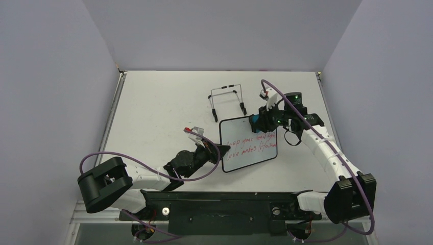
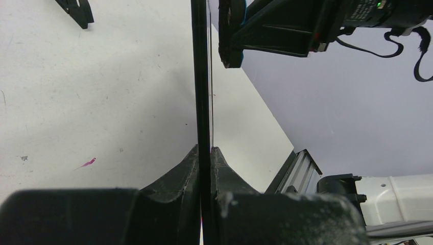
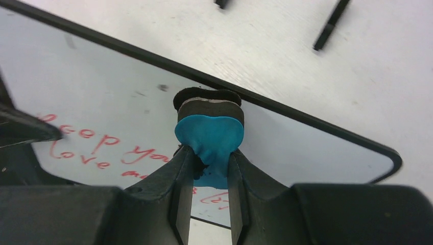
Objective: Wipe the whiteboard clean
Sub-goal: Erase the whiteboard at the center of the board, then place the whiteboard eraser at the corner of the board.
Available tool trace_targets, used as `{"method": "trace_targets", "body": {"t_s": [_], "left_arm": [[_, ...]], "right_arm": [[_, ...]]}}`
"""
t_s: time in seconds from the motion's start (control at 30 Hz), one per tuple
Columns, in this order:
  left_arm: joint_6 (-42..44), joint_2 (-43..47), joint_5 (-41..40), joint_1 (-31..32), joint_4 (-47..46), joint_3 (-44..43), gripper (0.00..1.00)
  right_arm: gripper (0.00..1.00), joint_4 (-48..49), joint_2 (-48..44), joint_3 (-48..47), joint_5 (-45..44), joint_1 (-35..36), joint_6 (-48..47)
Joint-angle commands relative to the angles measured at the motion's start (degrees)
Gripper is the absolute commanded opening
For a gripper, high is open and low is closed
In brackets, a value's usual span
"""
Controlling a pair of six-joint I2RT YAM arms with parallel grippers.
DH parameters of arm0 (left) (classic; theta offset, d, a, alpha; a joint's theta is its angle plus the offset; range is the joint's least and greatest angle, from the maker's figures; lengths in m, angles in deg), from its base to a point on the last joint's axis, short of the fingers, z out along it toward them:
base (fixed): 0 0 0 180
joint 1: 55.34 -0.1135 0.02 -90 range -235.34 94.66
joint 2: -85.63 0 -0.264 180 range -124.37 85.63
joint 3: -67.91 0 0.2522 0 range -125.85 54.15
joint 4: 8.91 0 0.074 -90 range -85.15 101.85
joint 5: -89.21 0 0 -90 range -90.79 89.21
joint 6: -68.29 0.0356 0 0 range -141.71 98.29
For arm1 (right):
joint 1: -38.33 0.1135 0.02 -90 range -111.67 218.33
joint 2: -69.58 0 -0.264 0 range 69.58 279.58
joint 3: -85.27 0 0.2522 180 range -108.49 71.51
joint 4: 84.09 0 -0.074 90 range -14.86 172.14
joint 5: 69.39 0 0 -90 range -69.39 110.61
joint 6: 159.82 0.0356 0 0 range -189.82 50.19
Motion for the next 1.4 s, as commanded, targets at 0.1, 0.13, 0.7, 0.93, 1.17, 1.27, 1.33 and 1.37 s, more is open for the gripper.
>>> {"method": "trace_targets", "body": {"t_s": [0.1,0.13,0.7,0.93,1.17,1.27,1.33,1.37], "left_arm": [[0.37,0.02,0.45,0.09,-8.43,-1.83,0.0],[0.33,-0.19,0.46,0.09,-8.64,-2.01,0.0],[6.38,0.09,3.98,-6.95,-6.86,-5.15,0.0],[9.14,-1.24,10.69,-15.88,-7.34,-9.77,0.0],[16.37,-4.24,19.85,-17.64,-6.12,-12.02,0.0],[21.07,-3.24,23.18,-17.81,-3.22,-10.75,0.0],[24.05,-1.75,25.44,-17.79,-0.33,-9.92,0.0],[24.78,-0.61,26.49,-17.82,0.82,-9.61,0.0]], "right_arm": [[0.0,4.34,-1.45,3.06,-1.72,0.3,2.34],[0.0,3.86,-1.49,2.46,0.05,2.4,0.85],[0.0,-7.18,-11.23,0.53,17.87,-9.88,-11.27],[0.0,-26.88,-7.41,-1.99,1.36,-13.24,-24.34],[0.0,-33.03,-0.4,4.92,-10.6,-27.47,-37.56],[0.0,-32.2,5.79,5.76,-13.9,-28.6,-40.79],[0.0,-31.12,8.62,6.31,-14.93,-28.6,-41.06],[0.0,-29.46,9.59,6.45,-15.4,-28.5,-40.73]]}}
